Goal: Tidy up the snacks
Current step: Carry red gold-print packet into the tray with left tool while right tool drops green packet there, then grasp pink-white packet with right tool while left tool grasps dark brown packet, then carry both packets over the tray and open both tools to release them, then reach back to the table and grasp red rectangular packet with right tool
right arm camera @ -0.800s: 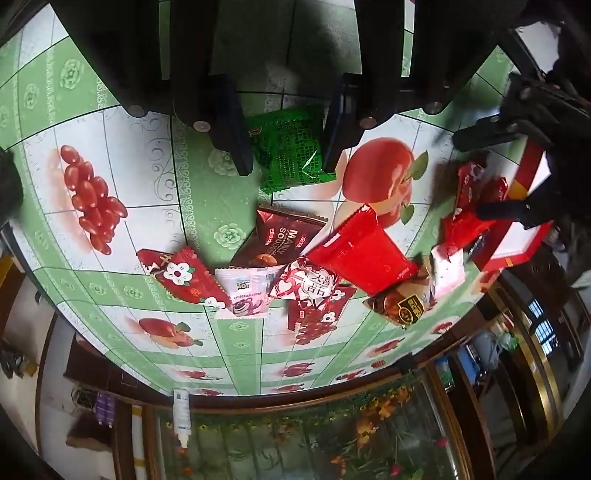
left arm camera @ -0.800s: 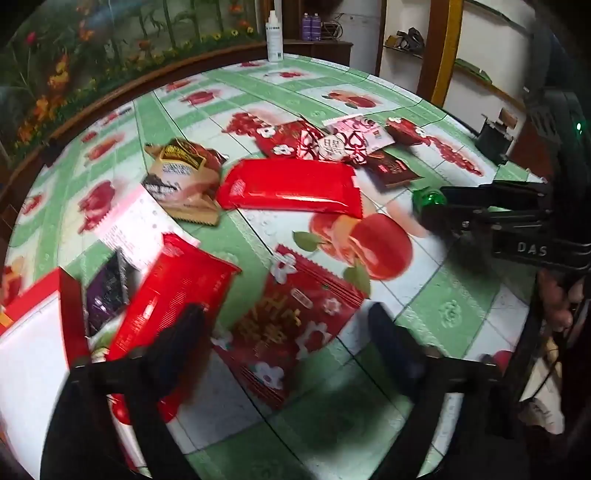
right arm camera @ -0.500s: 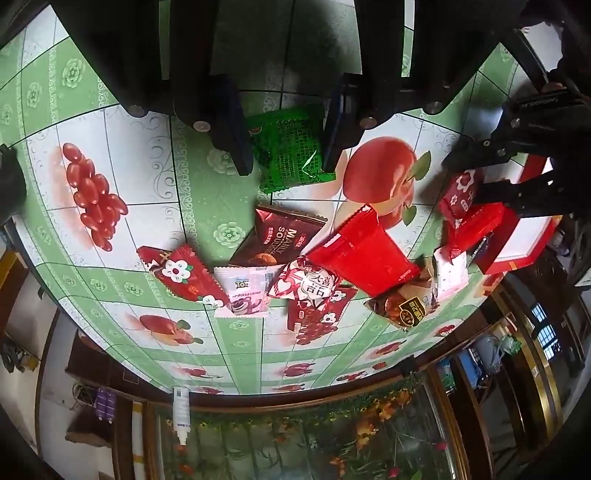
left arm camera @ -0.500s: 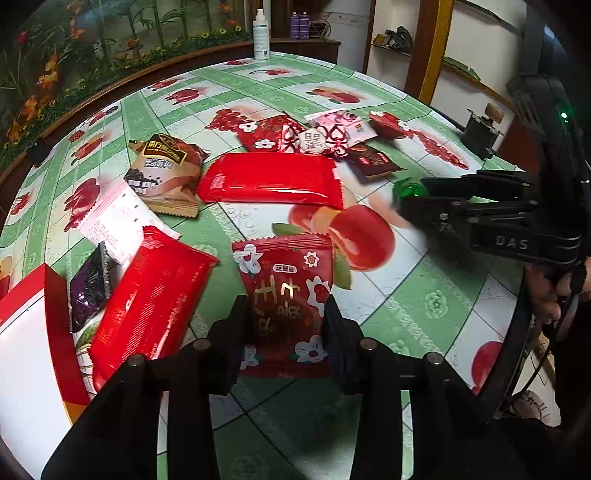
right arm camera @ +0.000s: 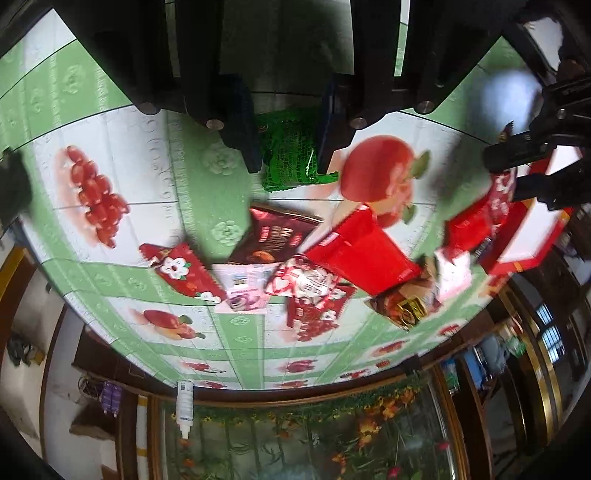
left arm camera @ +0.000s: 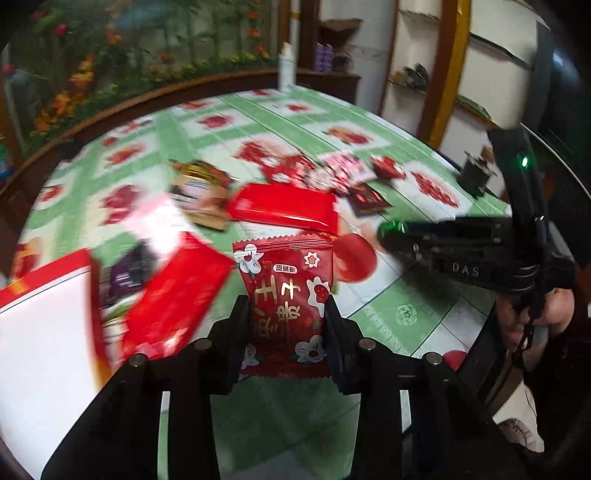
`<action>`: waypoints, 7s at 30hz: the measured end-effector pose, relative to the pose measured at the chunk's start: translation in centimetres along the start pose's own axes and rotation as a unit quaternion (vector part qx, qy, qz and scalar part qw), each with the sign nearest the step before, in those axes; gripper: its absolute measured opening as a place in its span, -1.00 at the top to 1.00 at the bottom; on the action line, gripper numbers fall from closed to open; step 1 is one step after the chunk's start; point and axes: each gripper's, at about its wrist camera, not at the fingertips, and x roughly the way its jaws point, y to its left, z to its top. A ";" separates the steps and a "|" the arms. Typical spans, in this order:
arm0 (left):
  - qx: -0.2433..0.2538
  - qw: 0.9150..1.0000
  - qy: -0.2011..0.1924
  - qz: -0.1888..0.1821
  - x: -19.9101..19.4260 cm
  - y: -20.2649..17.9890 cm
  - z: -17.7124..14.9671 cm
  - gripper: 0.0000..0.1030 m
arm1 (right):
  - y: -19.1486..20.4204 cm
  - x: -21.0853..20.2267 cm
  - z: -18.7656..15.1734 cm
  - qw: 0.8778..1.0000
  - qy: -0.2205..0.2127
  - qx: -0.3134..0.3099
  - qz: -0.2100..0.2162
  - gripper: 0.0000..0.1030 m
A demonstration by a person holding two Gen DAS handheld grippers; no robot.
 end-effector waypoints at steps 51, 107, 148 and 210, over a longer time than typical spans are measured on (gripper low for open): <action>-0.247 0.958 -0.013 0.141 -10.4 16.4 -9.7 -0.29 | 22.9 10.7 7.0 0.987 0.047 -0.155 0.008 0.26; -0.148 0.977 0.142 0.054 5.3 4.7 0.7 -0.30 | 5.2 1.2 0.0 0.996 0.031 -0.080 -0.016 0.01; -0.280 0.945 0.007 0.166 -8.8 18.1 -7.9 0.70 | 26.7 2.4 3.3 0.958 0.018 -0.150 0.245 0.32; -0.090 0.958 0.029 0.270 -2.7 5.0 0.3 -0.54 | 0.3 0.9 3.0 0.976 -0.052 0.102 0.185 -0.36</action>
